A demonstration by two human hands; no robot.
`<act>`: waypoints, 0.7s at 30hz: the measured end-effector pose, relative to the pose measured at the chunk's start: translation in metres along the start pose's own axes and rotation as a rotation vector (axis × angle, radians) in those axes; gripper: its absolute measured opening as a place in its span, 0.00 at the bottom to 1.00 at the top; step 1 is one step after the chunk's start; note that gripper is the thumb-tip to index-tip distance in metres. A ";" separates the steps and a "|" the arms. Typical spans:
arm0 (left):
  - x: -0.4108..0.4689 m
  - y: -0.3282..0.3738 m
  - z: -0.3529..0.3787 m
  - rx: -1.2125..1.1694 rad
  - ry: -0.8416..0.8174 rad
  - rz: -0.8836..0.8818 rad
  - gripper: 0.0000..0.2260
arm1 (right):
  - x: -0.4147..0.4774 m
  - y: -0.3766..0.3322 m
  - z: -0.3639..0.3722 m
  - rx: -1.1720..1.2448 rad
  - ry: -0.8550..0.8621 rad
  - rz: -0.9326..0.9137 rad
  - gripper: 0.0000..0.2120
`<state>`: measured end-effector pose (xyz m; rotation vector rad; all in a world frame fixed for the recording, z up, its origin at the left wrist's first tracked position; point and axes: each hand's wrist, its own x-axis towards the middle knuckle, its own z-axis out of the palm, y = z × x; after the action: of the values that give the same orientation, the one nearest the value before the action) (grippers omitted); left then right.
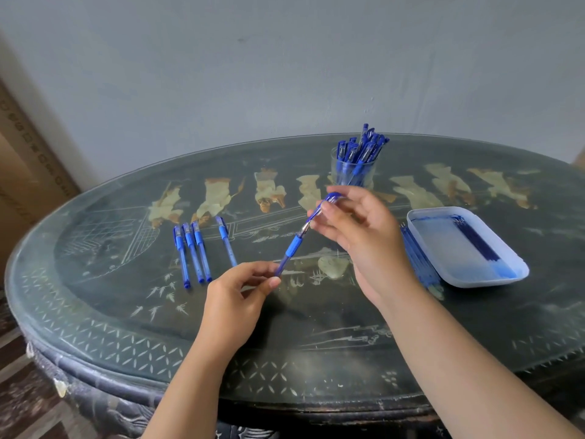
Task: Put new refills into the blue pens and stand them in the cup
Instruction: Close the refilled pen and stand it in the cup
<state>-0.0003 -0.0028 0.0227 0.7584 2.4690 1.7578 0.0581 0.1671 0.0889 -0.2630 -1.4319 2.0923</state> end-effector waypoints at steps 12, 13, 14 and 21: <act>0.001 -0.001 0.000 0.025 0.002 0.009 0.11 | -0.005 0.018 0.005 -0.372 -0.052 -0.041 0.08; 0.002 -0.002 0.000 0.031 0.003 0.010 0.11 | -0.005 0.019 0.005 -0.372 -0.053 -0.054 0.08; 0.002 -0.002 0.000 0.034 0.003 0.011 0.12 | -0.005 0.020 0.005 -0.360 -0.055 -0.059 0.09; 0.002 -0.003 0.000 0.045 -0.011 0.007 0.14 | -0.005 0.024 0.003 -0.359 -0.059 -0.048 0.08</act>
<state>-0.0032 -0.0029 0.0208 0.7786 2.5104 1.7013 0.0519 0.1562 0.0674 -0.3047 -1.8281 1.8081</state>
